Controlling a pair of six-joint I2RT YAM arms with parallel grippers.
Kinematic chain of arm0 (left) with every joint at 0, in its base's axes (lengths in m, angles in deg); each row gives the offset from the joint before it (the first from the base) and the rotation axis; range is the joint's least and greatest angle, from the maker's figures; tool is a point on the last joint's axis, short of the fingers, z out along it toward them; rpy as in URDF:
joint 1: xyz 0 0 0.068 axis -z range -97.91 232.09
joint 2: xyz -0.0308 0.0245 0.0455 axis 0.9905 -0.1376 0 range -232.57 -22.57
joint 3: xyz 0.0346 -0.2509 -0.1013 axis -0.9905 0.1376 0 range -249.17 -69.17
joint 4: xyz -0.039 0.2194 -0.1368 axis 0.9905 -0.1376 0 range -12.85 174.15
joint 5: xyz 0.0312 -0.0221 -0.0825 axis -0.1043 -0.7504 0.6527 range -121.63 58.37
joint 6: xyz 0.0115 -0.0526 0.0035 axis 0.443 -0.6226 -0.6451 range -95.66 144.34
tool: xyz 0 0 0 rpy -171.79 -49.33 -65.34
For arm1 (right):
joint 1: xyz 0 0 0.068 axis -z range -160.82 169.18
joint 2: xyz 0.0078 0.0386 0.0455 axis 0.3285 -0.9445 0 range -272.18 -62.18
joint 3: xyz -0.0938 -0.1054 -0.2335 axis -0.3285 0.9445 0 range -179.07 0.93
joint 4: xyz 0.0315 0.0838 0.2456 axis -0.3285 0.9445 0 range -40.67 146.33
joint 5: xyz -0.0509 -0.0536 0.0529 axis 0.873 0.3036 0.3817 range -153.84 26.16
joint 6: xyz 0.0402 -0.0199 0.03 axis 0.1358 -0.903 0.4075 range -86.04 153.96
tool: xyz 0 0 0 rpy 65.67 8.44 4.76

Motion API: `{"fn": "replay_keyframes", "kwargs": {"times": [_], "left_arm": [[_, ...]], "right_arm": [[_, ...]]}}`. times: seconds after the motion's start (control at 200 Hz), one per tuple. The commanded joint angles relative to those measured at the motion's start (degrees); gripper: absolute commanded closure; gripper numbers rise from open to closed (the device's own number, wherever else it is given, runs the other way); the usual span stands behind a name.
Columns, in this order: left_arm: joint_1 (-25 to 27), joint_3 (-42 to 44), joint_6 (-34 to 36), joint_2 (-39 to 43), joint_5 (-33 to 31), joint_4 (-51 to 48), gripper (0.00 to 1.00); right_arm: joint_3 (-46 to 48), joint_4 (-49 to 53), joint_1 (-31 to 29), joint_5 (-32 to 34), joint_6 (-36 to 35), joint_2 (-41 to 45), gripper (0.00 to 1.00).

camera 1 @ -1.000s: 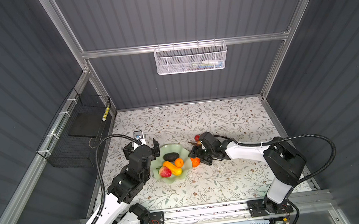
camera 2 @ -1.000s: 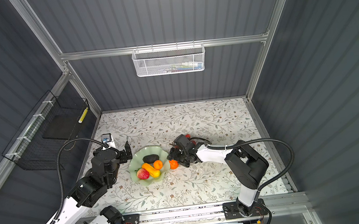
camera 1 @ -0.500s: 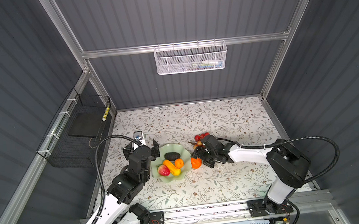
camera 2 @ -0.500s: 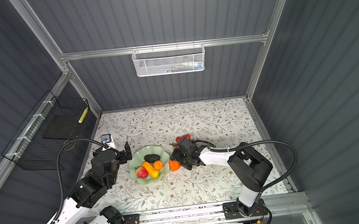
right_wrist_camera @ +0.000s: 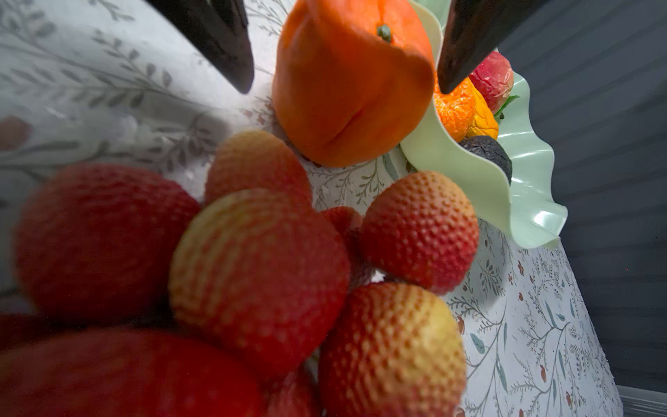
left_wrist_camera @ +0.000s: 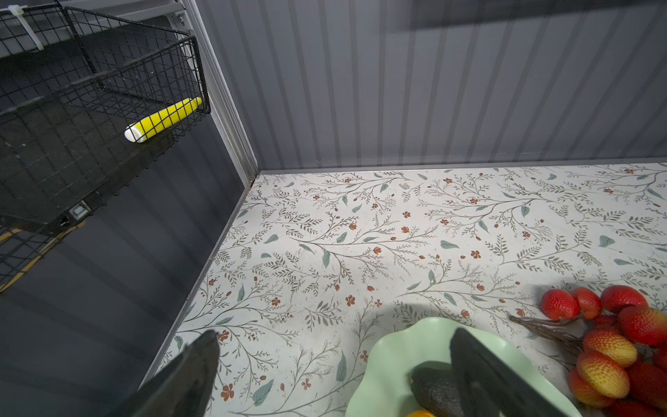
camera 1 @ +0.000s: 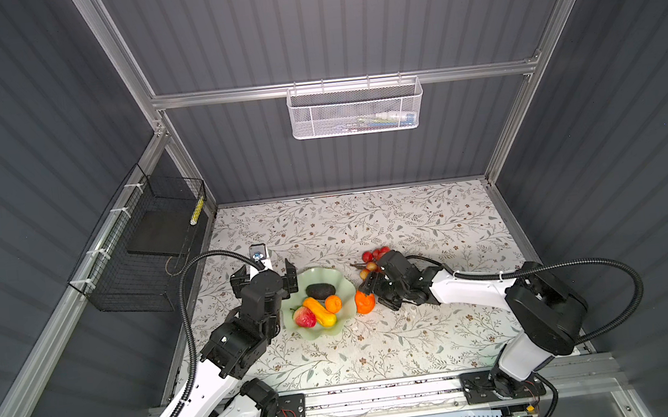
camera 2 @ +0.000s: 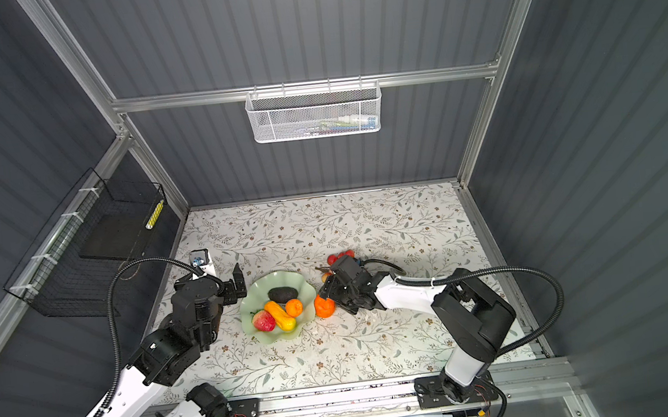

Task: Place and organize the fake fruits in the fruit bowl

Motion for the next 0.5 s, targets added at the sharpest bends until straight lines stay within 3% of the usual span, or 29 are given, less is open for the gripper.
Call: {"fn": "replay_keyframes", "kwargs": {"times": [0.0, 0.16, 0.495], "left_arm": [[-0.2, 0.0, 0.0, 0.3, -0.5, -0.5, 0.00], [-0.2, 0.1, -0.1, 0.6, -0.5, -0.6, 0.00], [-0.2, 0.3, -0.1, 0.7, -0.7, -0.4, 0.00]], "right_arm": [[-1.6, -0.1, -0.2, 0.0, -0.3, -1.9, 0.19], [-1.8, -0.9, -0.2, -0.4, 0.3, -3.2, 0.20], [1.1, -0.4, 0.0, 1.9, 0.5, 0.2, 0.49]]}}
